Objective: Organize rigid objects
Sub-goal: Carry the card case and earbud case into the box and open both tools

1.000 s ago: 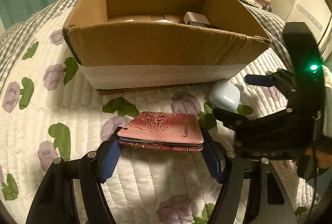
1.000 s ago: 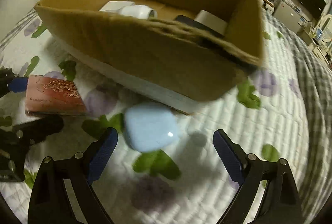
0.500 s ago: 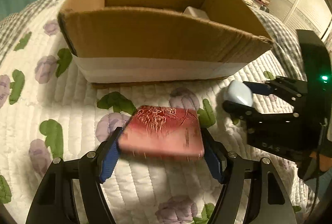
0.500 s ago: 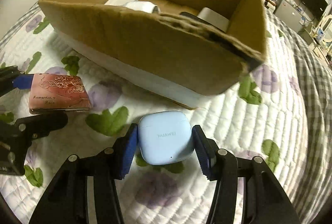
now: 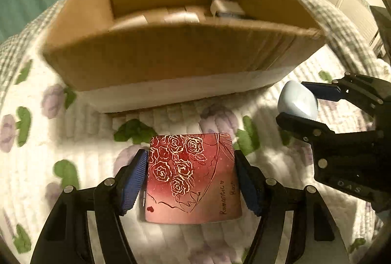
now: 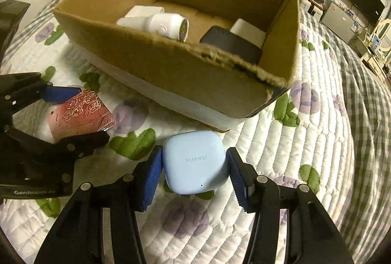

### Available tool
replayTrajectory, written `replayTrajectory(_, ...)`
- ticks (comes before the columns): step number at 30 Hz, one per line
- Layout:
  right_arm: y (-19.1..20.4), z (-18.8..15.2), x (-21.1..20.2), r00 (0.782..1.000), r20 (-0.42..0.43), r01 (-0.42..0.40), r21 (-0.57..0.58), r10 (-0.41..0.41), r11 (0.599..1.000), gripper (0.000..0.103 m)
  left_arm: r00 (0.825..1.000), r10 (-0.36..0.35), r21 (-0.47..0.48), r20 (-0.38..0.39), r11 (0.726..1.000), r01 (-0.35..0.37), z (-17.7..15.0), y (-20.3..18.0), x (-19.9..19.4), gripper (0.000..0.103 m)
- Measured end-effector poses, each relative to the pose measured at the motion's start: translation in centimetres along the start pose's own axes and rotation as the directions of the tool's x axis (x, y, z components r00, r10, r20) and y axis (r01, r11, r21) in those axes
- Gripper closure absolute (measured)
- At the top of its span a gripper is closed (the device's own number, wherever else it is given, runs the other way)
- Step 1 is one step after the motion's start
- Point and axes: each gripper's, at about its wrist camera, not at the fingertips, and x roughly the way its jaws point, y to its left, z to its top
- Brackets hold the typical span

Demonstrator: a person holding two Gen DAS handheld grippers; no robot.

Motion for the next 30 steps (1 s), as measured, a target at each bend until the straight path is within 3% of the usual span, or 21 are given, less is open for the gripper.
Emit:
replayTrajectory(8, -0.4, 1.0, -6.9, 0.996, 0.077, 0.034, 0.003, -0.034, 0.999, 0.051, 0.990, 0.002, -0.025, 0.142, 1.000, 0.002, 0.3, 0.6, -8.2, 0.032)
replayTrajectory(13, -0.7, 2.0, -13.4, 0.984, 0.174, 0.040, 0.057, -0.049, 0.998, 0.051, 0.967, -0.001, -0.034, 0.257, 0.999, 0.010, 1.4, 0.1, -13.4, 0.032)
replayTrajectory(20, -0.1, 3.8, -20.7, 0.949, 0.300, 0.068, 0.110, -0.098, 0.992, 0.051, 0.924, 0.025, -0.043, 0.381, 0.999, -0.009, 4.4, 1.2, -18.8, 0.032)
replayTrajectory(26, -0.4, 7.8, -21.9, 0.922, 0.368, 0.075, 0.127, -0.118, 0.989, 0.051, 0.908, 0.050, -0.044, 0.416, 0.998, -0.034, 7.8, 2.7, -19.0, 0.032)
replayTrajectory(30, -0.9, 10.7, -19.7, 0.919, 0.382, 0.049, 0.140, -0.100, 0.989, 0.051, 0.916, 0.096, -0.065, 0.389, 0.995, -0.077, 10.3, 3.5, -16.1, 0.032)
